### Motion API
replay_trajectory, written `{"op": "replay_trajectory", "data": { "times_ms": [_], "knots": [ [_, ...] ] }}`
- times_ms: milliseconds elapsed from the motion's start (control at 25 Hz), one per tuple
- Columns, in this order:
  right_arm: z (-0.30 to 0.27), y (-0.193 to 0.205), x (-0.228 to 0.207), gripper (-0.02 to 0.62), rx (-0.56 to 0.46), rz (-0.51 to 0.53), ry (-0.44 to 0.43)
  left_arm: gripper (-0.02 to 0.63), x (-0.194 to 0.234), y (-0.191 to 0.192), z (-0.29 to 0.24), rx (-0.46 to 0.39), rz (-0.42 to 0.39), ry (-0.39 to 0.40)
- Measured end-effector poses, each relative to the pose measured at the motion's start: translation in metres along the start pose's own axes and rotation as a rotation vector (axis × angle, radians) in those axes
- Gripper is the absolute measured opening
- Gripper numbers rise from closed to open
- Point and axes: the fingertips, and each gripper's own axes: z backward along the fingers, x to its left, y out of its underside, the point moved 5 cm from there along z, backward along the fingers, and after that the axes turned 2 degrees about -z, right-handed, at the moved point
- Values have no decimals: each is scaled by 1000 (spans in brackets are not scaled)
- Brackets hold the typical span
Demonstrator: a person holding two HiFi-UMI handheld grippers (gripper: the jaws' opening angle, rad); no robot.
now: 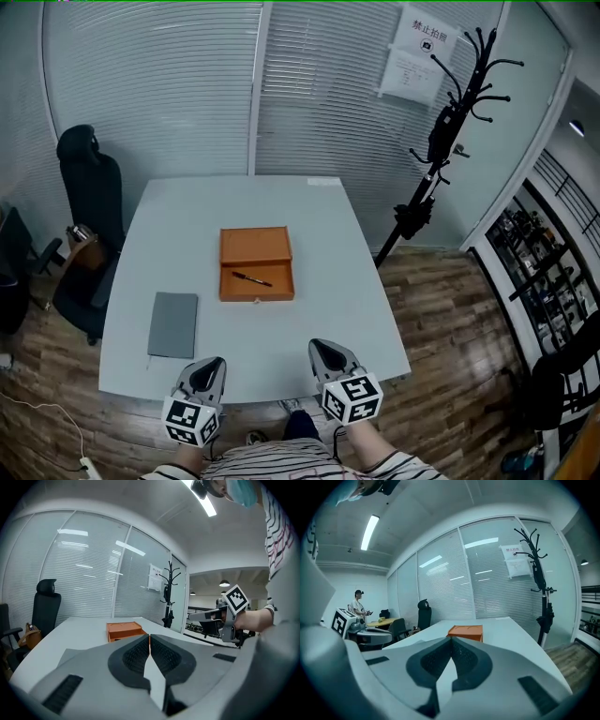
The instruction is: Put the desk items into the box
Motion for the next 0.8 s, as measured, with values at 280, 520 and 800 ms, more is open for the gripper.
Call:
{"op": "replay_trajectory", "data": {
  "times_ms": [280, 520, 800],
  "knots": [
    [17, 12, 8, 26, 5, -17, 7, 29, -6, 8, 10, 11, 2, 8],
    [21, 16, 11, 26, 9, -22, 0, 29, -12, 10, 12, 12, -3, 15],
    [18, 14, 8, 26, 12, -23, -10, 29, -11, 9, 9, 14, 0, 2]
  ]
}}
